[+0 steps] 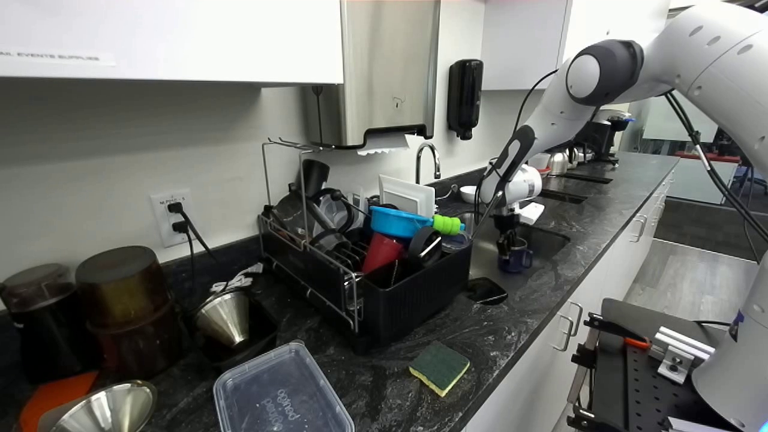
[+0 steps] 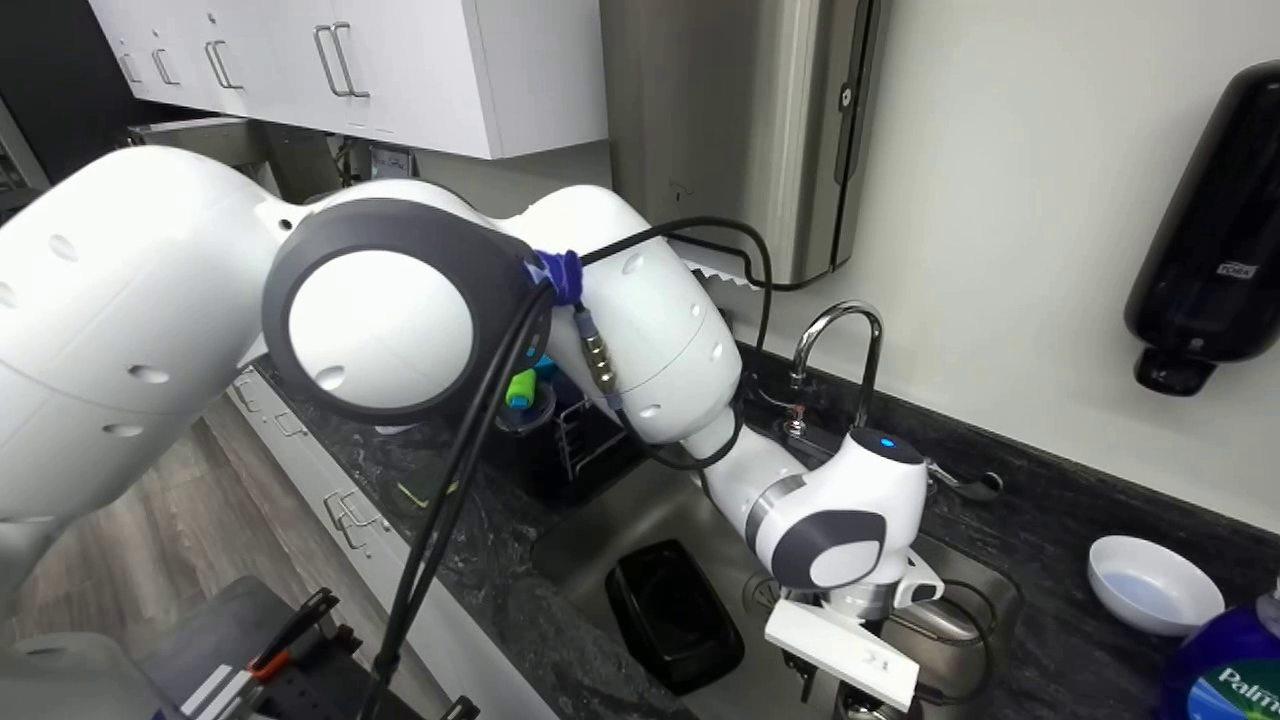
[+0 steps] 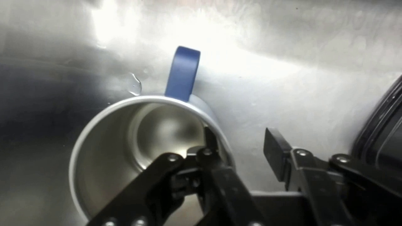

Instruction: Pick up the cup in the sink and position it upright on the right within the sink

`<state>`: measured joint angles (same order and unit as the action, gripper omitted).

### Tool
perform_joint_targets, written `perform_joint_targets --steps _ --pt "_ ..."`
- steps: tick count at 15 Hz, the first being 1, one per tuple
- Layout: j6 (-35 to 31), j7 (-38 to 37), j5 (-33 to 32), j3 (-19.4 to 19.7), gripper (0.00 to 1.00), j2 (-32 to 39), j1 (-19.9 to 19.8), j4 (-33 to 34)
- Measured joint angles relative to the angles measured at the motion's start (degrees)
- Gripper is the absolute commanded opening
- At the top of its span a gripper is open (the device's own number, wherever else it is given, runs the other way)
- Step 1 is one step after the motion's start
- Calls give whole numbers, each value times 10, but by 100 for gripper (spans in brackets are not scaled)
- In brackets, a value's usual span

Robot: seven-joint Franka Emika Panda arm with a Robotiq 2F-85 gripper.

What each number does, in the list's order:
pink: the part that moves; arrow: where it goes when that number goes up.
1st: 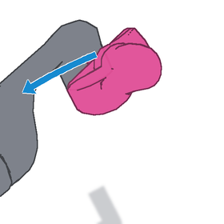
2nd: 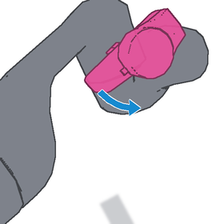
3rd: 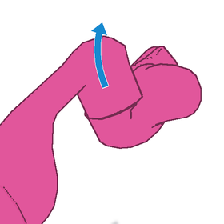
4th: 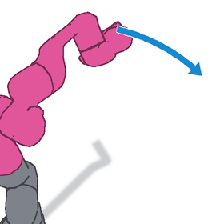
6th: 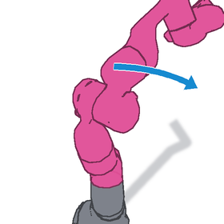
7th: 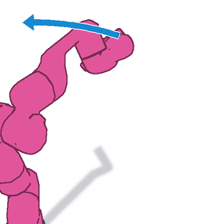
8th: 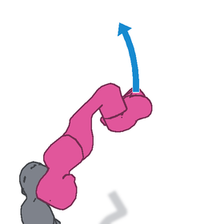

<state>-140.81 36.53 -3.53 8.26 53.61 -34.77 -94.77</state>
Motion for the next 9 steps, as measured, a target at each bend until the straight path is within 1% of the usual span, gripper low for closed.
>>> perform_joint_targets --steps 3,4,9 --pt "1 0 6 -7 95 0 -5 0" --pt "1 0 8 -8 99 -1 -6 1" --pt "1 -11 19 -13 100 -31 -7 8"
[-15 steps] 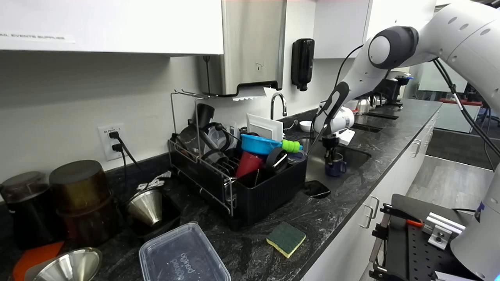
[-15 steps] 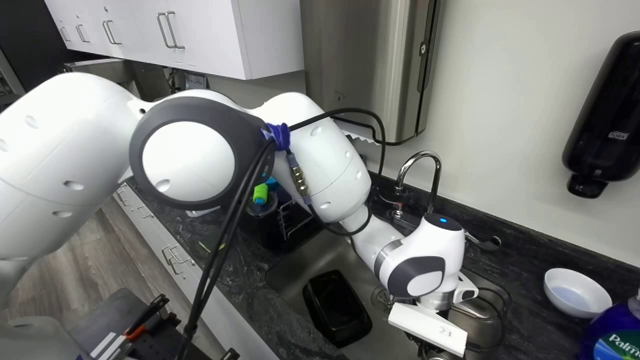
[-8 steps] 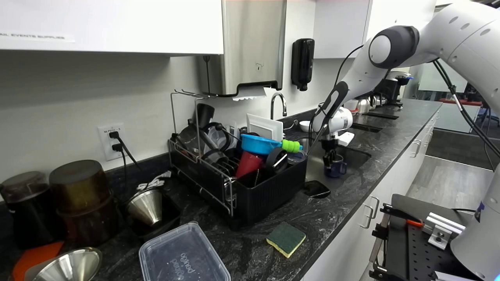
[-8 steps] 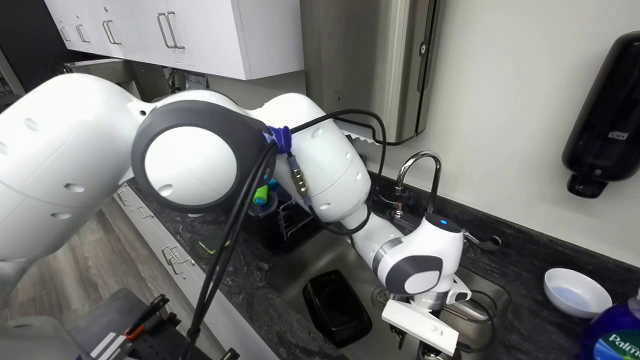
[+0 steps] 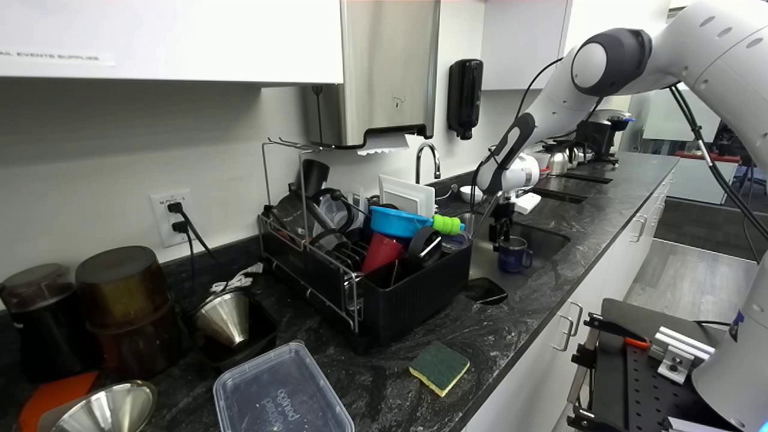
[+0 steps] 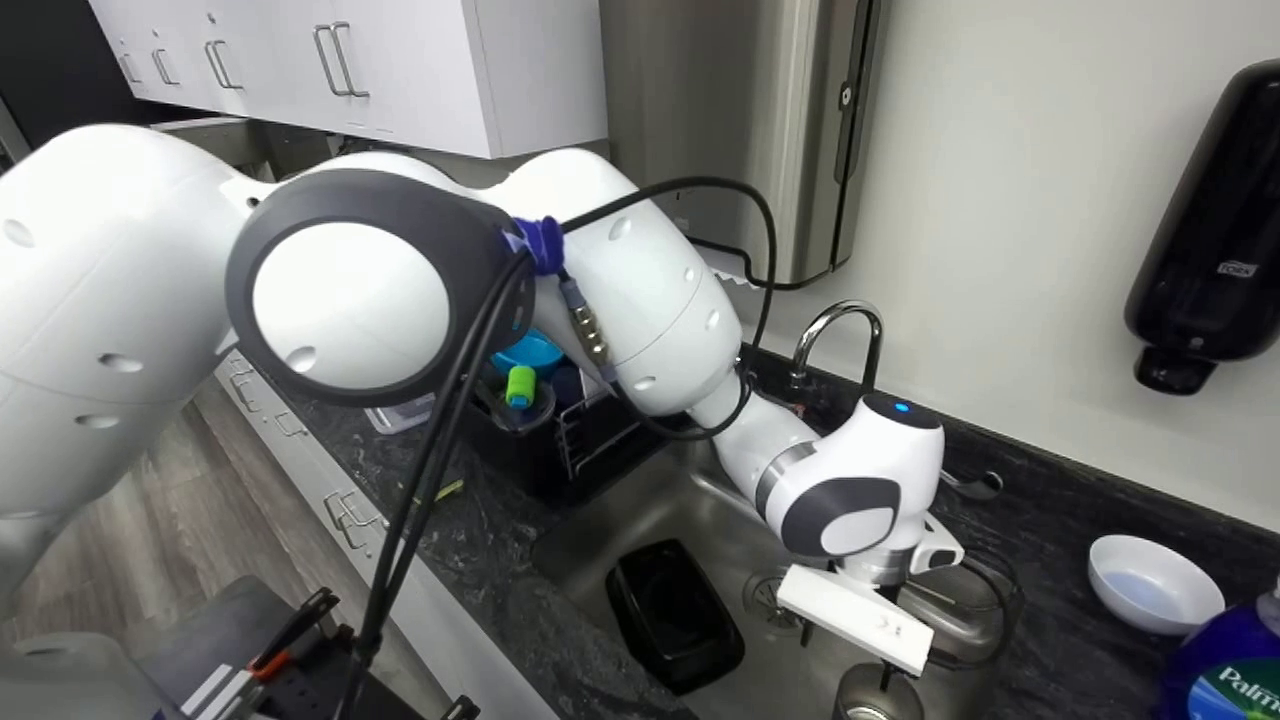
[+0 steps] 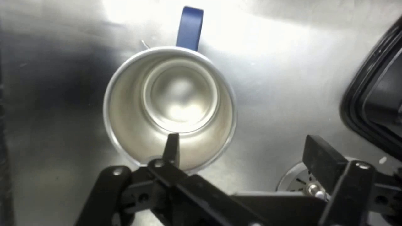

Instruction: Pick up the cup in the sink and position it upright on the right within the sink

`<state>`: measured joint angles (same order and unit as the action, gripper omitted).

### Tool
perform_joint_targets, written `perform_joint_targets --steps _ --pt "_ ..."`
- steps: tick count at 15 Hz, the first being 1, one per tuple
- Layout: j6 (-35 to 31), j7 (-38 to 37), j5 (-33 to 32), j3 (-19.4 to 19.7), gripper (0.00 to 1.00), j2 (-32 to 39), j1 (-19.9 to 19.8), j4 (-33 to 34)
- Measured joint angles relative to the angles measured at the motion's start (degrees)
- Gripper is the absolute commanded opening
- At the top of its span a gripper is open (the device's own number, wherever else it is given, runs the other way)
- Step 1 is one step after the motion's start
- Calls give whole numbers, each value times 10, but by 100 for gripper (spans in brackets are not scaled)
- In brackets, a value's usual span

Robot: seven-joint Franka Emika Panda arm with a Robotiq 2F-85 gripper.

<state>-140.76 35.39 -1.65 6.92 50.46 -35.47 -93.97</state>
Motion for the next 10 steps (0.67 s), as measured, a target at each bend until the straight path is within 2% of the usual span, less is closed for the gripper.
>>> perform_joint_targets --steps 5,10 --pt "27 -56 8 0 100 -66 3 -1" --pt "93 -120 36 -1 100 -109 14 -3"
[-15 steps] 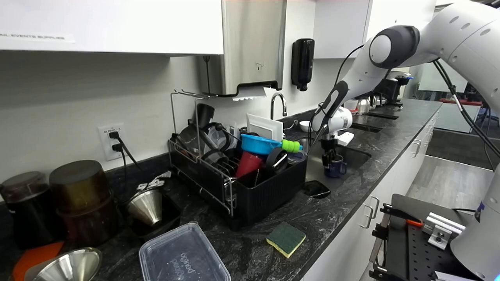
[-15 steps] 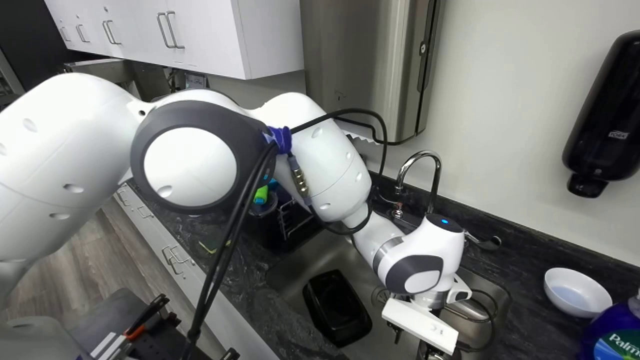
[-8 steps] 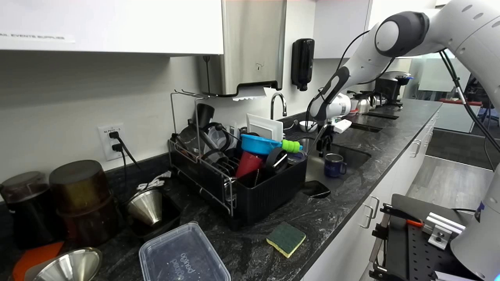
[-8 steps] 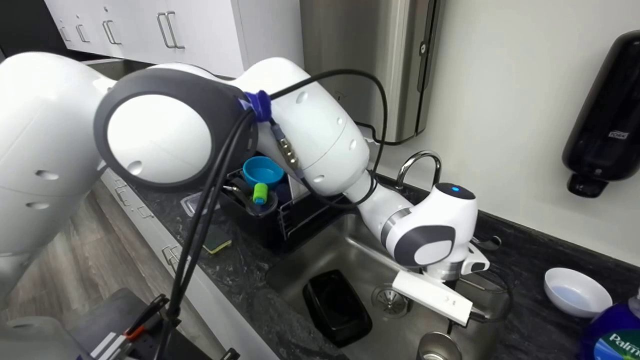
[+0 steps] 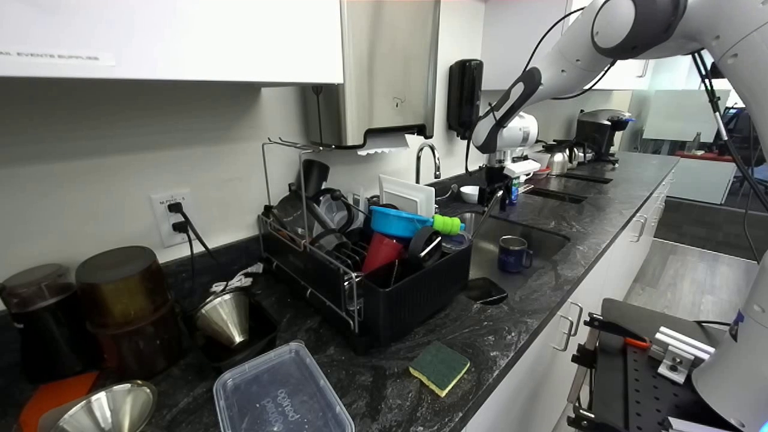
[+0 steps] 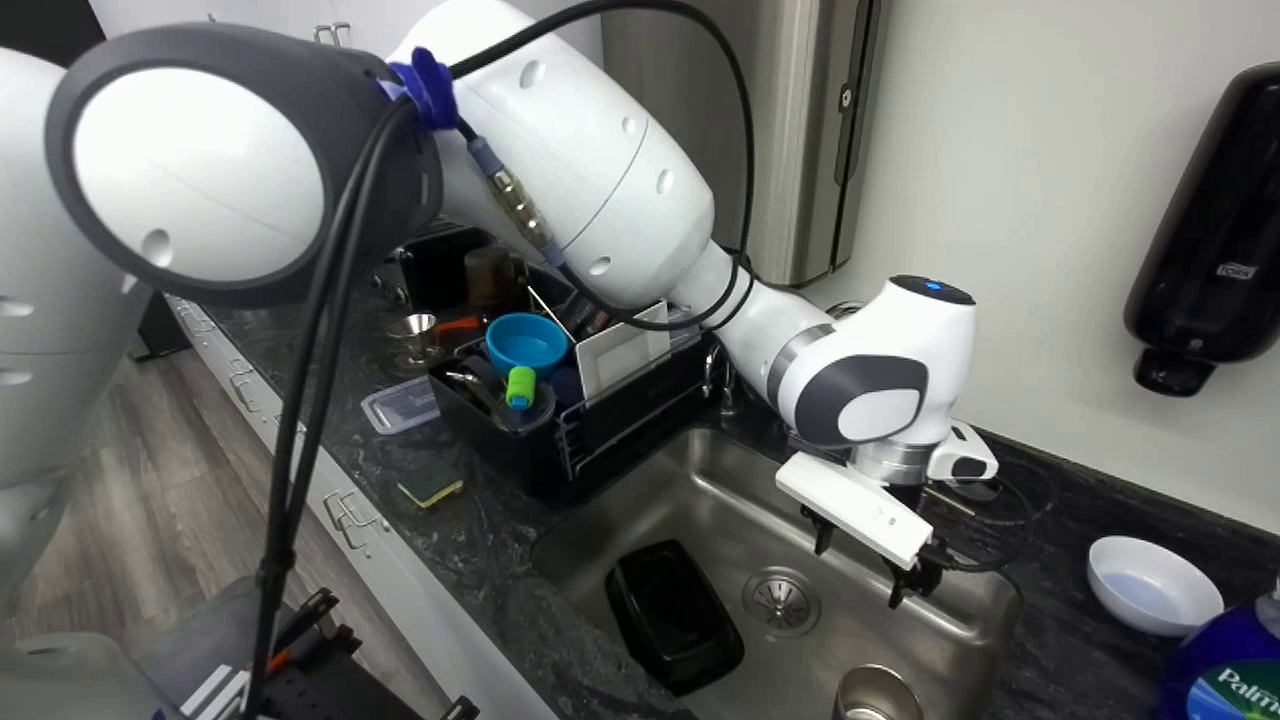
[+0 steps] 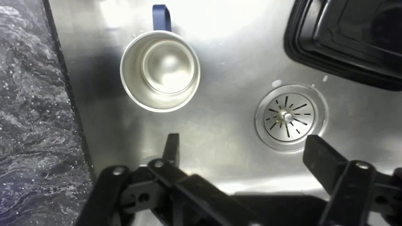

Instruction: Pick up the cup in the sink and position it upright on the right within the sink

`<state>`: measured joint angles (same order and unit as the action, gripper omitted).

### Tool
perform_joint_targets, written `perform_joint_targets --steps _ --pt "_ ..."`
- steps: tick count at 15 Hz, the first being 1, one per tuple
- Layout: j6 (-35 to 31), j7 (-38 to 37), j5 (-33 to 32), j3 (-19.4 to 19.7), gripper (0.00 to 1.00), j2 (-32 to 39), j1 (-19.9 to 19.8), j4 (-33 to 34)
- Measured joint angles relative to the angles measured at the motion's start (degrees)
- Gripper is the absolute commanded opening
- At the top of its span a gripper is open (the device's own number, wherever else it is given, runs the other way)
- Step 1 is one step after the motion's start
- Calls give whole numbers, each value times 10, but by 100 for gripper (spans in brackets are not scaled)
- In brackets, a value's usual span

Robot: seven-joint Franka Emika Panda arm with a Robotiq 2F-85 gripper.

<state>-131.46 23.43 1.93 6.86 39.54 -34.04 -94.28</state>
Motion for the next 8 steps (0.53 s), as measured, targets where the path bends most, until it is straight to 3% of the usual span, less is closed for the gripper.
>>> perform_joint_targets --steps 8 --pt "40 -38 31 5 100 -37 11 -18"
